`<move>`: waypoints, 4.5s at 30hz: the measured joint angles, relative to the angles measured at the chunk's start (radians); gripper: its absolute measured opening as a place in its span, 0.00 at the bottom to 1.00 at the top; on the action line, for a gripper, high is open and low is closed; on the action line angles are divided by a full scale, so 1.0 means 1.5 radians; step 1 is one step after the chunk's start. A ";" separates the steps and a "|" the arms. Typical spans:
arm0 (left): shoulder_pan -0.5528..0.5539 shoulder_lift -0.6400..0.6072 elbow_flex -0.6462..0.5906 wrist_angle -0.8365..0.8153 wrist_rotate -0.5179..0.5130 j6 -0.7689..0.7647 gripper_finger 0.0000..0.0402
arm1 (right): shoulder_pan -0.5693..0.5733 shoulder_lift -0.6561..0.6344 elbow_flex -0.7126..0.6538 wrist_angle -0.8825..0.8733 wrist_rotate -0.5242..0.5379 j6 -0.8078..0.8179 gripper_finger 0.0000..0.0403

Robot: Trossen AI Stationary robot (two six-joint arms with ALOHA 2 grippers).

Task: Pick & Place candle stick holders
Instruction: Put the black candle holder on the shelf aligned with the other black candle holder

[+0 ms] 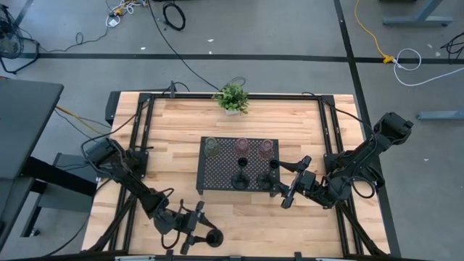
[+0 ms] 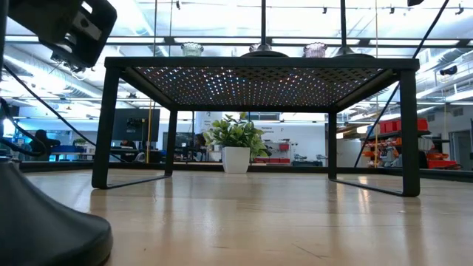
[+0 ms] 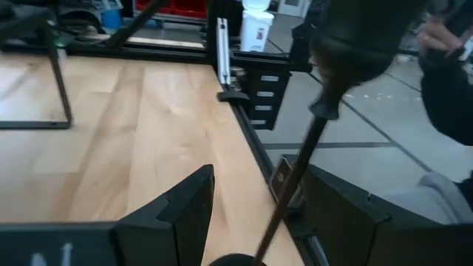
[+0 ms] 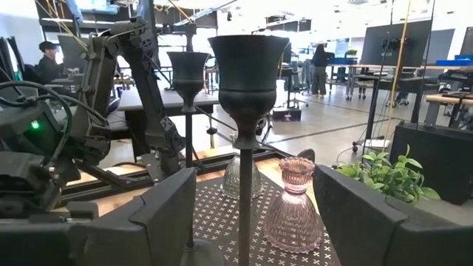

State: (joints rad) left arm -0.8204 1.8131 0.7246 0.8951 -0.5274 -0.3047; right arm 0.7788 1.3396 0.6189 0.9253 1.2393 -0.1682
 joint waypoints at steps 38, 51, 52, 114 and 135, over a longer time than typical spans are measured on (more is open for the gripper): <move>0.019 0.125 0.107 0.080 0.055 0.043 0.04 | 0.000 0.000 0.000 -0.005 -0.001 0.000 0.68; -0.012 0.038 0.105 -0.056 -0.040 0.071 0.03 | 0.000 0.000 0.000 -0.005 0.000 0.002 0.68; -0.015 0.026 0.105 -0.064 -0.057 0.072 0.03 | 0.000 0.000 0.000 -0.005 0.000 0.002 0.68; 0.293 -0.477 -0.144 -0.134 0.116 0.244 0.03 | 0.000 0.000 0.000 -0.020 0.001 0.002 0.68; 0.314 -0.476 -0.151 -0.132 0.174 0.217 0.07 | 0.000 0.000 0.000 -0.022 0.001 0.002 0.68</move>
State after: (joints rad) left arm -0.3500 1.0992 0.4988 0.6978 -0.2664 0.0214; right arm 0.7786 1.3392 0.6189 0.8930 1.2411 -0.1654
